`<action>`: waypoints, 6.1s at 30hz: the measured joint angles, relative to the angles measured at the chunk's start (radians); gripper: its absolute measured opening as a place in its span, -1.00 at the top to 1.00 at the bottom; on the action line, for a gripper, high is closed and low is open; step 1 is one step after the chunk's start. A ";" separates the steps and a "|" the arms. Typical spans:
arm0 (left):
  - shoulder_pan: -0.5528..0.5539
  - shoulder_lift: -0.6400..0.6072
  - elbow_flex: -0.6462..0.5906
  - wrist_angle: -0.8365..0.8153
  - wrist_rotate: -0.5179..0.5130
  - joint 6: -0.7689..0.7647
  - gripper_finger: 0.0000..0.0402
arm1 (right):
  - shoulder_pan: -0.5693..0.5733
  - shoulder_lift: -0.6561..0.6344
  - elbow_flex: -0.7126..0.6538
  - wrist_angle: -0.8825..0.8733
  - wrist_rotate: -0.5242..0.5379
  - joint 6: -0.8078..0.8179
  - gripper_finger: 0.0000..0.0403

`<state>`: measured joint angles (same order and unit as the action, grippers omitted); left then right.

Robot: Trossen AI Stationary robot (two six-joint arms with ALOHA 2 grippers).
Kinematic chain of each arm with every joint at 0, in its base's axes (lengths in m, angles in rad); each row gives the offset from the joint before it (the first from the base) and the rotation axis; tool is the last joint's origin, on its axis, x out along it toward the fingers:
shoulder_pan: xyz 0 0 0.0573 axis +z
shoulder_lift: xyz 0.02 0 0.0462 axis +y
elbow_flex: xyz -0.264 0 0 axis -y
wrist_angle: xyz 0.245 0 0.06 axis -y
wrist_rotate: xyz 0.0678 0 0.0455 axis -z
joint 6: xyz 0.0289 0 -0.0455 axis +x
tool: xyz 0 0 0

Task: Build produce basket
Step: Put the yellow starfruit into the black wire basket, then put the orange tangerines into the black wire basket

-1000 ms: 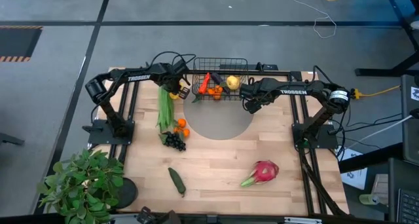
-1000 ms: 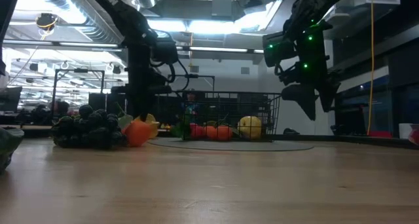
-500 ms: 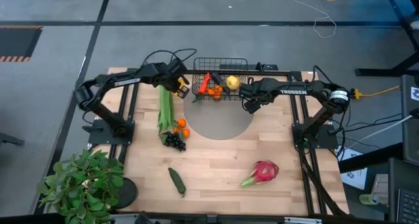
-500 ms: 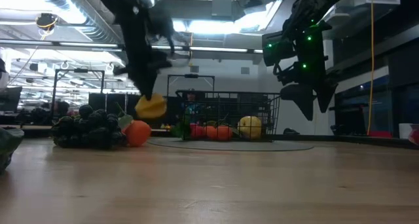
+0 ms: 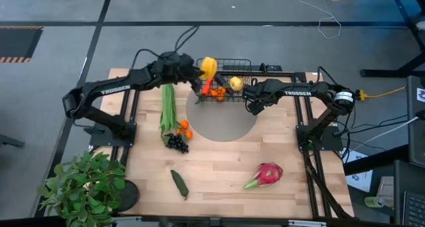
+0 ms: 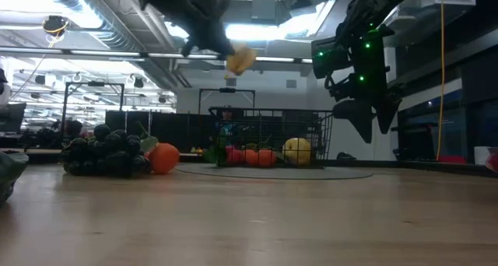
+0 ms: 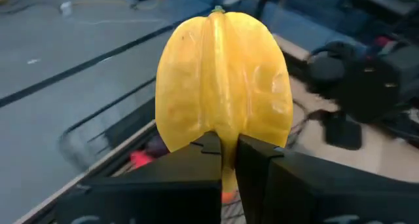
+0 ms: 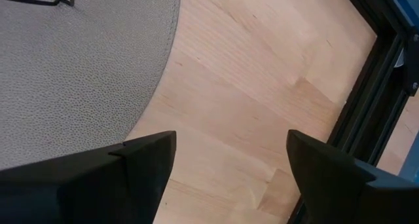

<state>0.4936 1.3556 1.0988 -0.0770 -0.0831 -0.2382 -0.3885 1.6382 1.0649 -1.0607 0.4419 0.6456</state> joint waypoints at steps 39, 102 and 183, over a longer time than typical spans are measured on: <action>-0.285 0.014 0.001 -0.520 -0.008 0.024 0.22 | 0.000 0.000 0.000 0.042 -0.020 -0.022 -0.39; -0.422 0.304 0.000 -0.733 -0.052 -0.144 0.22 | 0.141 0.001 -0.007 0.013 -0.235 -0.022 -0.39; -0.464 0.349 0.000 -0.644 -0.136 -0.128 0.99 | 0.141 0.000 -0.007 0.014 -0.234 -0.027 -0.39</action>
<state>0.0298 1.7046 1.0992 -0.7207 -0.2188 -0.3657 -0.2474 1.6383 1.0576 -1.0466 0.2081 0.6189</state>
